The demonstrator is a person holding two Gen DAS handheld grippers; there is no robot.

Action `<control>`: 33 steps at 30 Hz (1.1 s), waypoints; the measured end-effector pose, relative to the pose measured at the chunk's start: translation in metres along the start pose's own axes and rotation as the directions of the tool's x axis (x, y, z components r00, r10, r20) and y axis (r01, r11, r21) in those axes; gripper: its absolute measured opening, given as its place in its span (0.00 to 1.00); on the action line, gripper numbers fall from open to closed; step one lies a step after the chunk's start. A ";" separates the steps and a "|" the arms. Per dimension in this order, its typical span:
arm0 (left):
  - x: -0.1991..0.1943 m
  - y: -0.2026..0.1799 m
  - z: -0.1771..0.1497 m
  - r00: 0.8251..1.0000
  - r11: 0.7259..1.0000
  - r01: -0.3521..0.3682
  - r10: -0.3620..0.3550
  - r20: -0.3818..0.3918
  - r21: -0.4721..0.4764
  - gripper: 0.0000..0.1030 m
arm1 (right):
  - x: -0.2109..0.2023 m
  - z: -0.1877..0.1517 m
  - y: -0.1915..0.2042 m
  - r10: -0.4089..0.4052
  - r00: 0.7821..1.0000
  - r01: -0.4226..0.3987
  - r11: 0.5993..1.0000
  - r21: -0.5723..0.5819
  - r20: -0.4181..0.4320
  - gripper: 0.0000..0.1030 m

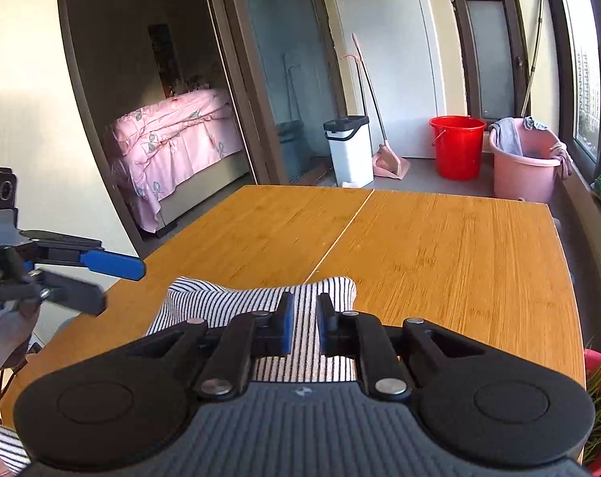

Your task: Fold clothes

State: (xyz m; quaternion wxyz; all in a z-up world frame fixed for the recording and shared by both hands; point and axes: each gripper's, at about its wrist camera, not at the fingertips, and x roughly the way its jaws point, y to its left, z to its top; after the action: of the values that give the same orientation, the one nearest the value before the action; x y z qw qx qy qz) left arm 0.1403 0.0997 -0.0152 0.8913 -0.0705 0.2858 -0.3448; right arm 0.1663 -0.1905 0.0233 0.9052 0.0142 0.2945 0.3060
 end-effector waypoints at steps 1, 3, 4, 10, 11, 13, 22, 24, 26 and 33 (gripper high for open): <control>-0.003 -0.013 -0.003 1.000 0.999 0.007 -0.006 -0.005 0.041 0.84 | -0.005 0.000 0.001 -0.011 1.000 0.011 1.000 -0.015 -0.007 0.12; -0.005 -0.037 -0.011 0.999 0.993 0.035 -0.032 -0.029 0.114 0.95 | -0.025 -0.005 0.012 -0.066 0.998 0.064 0.989 -0.133 -0.007 0.17; -0.006 -0.047 -0.016 0.998 0.989 0.056 -0.050 -0.046 0.133 0.96 | -0.036 -0.008 0.019 -0.098 0.995 0.095 0.974 -0.203 -0.002 0.27; 0.029 -0.058 -0.043 0.984 0.999 -0.007 0.014 -0.175 0.040 0.97 | -0.095 -0.035 0.056 -0.158 0.987 0.136 0.888 -0.439 -0.013 0.55; 0.037 -0.054 -0.045 0.979 0.999 -0.042 0.043 -0.198 0.010 0.97 | -0.100 -0.038 0.061 -0.151 0.988 0.126 0.889 -0.440 -0.022 0.56; 0.046 -0.043 -0.045 0.976 0.997 -0.072 0.068 -0.209 -0.013 0.97 | -0.105 -0.048 0.072 -0.126 0.991 0.094 0.897 -0.432 -0.045 0.60; 0.046 0.025 -0.015 0.958 0.954 -0.270 0.252 -0.140 -0.133 0.81 | -0.059 -0.074 0.120 -0.093 0.987 0.020 0.879 -0.476 -0.132 0.79; 0.032 0.025 -0.012 0.961 0.952 -0.269 0.254 -0.111 -0.150 0.87 | -0.040 -0.071 0.122 -0.101 0.982 0.025 0.906 -0.422 -0.159 0.82; 0.017 0.013 -0.010 0.957 0.952 -0.285 0.277 -0.081 -0.109 0.94 | -0.022 -0.066 0.118 -0.097 0.980 0.033 0.938 -0.346 -0.171 0.89; -0.004 -0.025 -0.005 0.927 0.927 -0.374 0.374 -0.036 0.000 0.98 | 0.028 -0.044 0.103 -0.167 0.977 0.138 0.969 -0.207 -0.130 0.96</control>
State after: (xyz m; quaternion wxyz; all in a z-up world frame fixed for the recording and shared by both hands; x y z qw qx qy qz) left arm 0.1207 0.0834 -0.0098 0.9353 -0.0116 0.3107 -0.1691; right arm 0.1045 -0.0976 -0.0062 0.8990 -0.1206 0.3288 0.2631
